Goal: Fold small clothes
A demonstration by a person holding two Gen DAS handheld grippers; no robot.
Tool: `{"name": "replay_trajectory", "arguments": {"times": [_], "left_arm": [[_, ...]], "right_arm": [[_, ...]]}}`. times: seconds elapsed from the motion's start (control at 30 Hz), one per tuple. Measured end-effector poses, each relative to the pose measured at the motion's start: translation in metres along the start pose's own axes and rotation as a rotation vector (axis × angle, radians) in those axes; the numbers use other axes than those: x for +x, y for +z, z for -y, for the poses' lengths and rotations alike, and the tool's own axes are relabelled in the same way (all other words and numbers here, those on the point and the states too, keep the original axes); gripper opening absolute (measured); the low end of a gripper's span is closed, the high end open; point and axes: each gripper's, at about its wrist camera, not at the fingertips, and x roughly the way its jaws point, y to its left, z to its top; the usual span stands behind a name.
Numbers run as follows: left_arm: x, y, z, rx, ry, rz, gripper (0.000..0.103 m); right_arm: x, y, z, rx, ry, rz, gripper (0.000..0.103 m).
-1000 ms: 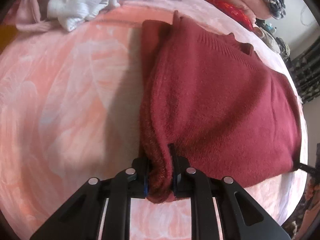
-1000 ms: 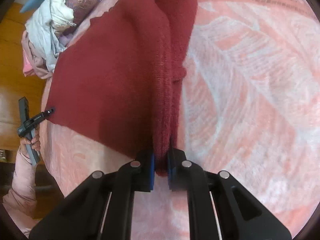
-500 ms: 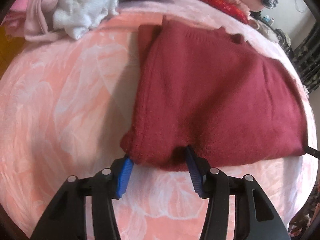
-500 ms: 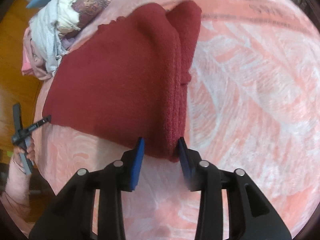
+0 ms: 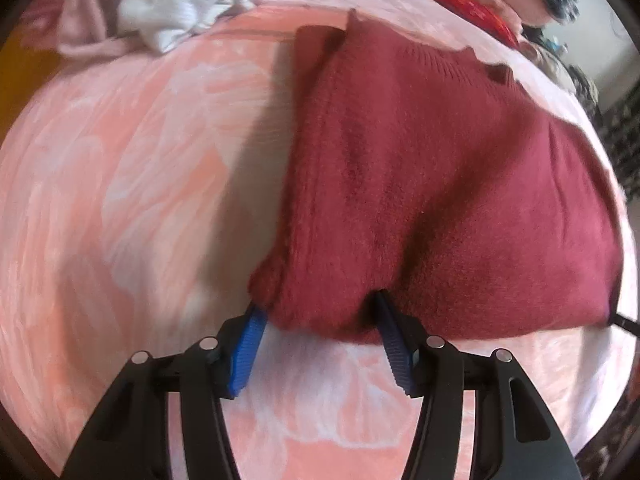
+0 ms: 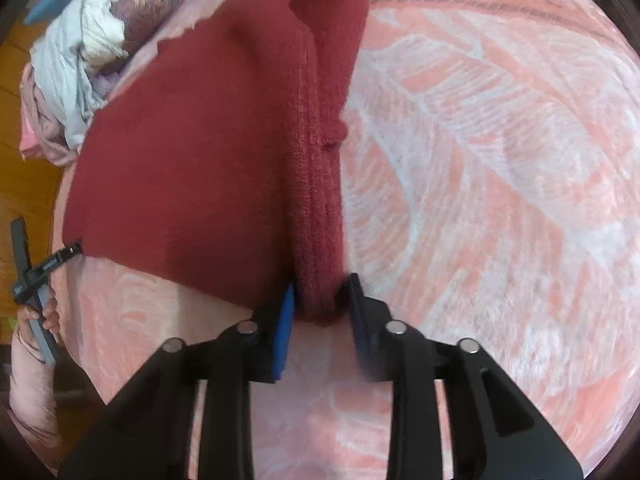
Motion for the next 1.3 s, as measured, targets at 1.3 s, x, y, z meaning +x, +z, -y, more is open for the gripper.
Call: {"name": "replay_trajectory", "arguments": {"times": [1.3], "left_arm": [[0.044, 0.129, 0.075, 0.095, -0.054, 0.117, 0.062]], "right_arm": [[-0.011, 0.147, -0.037, -0.050, 0.024, 0.378, 0.024]]}}
